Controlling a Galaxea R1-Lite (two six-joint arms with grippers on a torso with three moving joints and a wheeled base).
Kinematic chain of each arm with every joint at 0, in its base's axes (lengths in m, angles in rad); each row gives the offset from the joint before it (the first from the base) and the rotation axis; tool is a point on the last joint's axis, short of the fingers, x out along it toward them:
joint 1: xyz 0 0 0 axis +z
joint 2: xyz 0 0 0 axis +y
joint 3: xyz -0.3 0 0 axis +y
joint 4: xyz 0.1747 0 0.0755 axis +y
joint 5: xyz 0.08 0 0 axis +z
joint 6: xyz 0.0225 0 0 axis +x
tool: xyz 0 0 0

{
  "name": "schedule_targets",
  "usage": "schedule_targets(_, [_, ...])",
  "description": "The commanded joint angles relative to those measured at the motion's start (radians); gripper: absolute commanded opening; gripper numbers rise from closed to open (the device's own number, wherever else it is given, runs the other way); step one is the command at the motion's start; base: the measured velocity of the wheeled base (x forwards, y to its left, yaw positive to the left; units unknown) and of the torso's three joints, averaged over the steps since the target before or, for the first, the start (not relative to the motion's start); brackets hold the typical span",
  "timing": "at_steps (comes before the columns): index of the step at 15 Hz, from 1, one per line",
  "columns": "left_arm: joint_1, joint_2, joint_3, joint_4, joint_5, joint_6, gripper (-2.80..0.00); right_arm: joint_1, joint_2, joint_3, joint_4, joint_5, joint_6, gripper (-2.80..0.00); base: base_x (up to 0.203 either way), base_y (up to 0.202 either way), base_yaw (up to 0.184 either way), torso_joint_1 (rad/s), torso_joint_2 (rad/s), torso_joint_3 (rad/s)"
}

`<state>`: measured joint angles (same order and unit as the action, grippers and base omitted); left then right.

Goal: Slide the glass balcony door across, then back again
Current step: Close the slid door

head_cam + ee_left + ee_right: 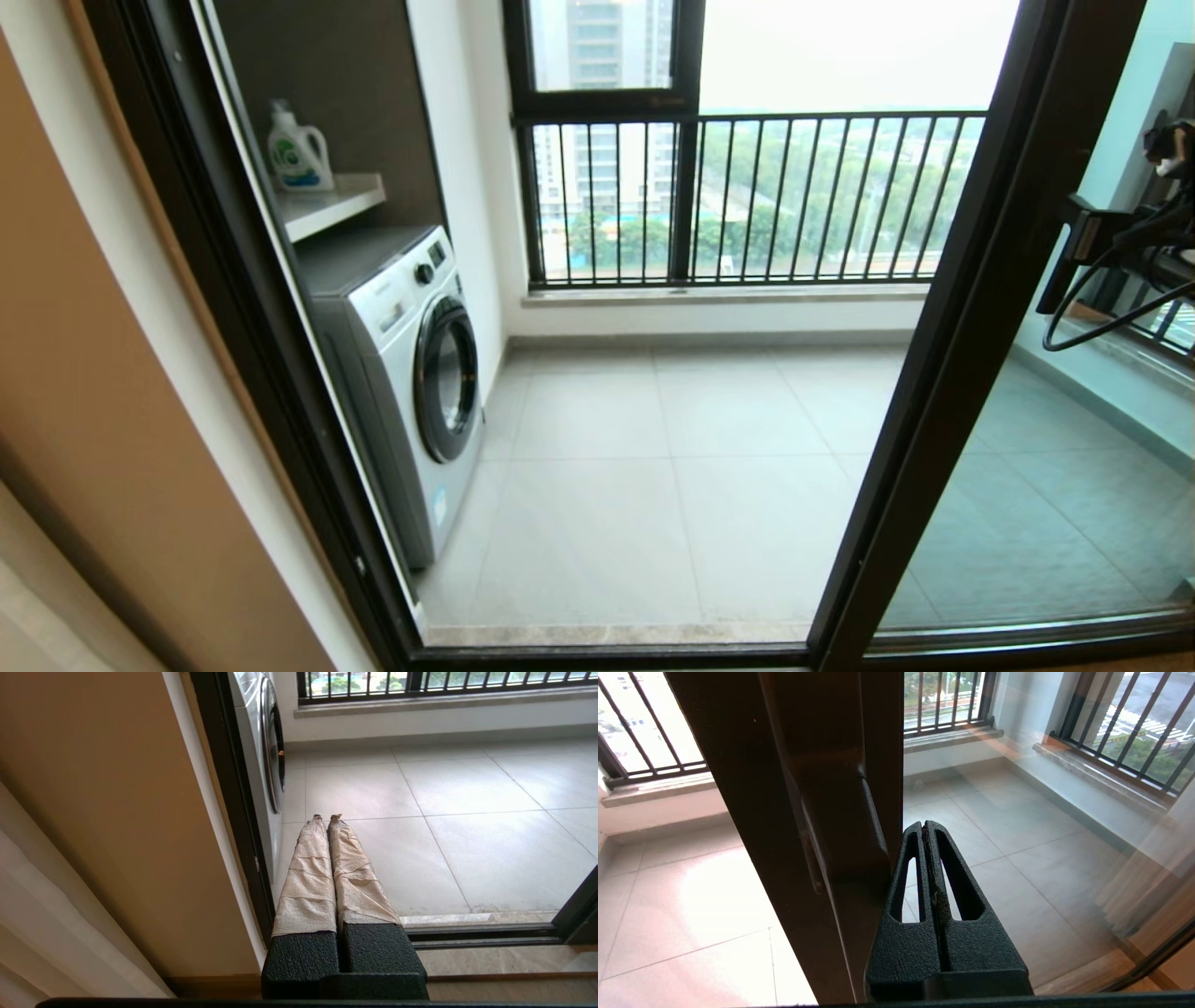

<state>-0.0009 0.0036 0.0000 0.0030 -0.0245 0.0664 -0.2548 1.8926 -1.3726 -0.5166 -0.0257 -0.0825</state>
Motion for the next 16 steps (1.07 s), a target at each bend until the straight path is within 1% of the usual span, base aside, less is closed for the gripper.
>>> schedule_targets(1, [0.001,-0.001,0.0,0.0,-0.001,0.001,-2.8,0.008,-0.001,0.001,-0.005,0.004,-0.001,-2.8,0.0,0.0,0.0,0.0,0.0,0.0])
schedule_targets(6, [0.001,-0.001,0.0,0.0,0.0,0.0,-2.8,0.02,-0.003,0.009,-0.005,0.003,-0.002,-2.8,0.0,0.0,0.0,0.0,0.0,0.0])
schedule_targets(10, [0.0,-0.001,0.0,0.0,0.0,0.001,-2.8,0.056,-0.019,0.032,-0.017,-0.005,-0.002,-2.8,0.0,0.0,0.0,0.0,0.0,0.0])
schedule_targets(12, [0.0,-0.001,0.0,0.0,0.0,0.0,-2.8,0.09,-0.027,0.04,-0.017,-0.031,-0.002,-2.8,0.0,0.0,0.0,0.0,0.0,0.0])
schedule_targets(16, [0.001,-0.001,0.0,0.0,0.0,0.001,-2.8,0.124,-0.039,0.056,-0.017,-0.035,-0.002,-2.8,0.0,0.0,0.0,0.0,0.0,0.0])
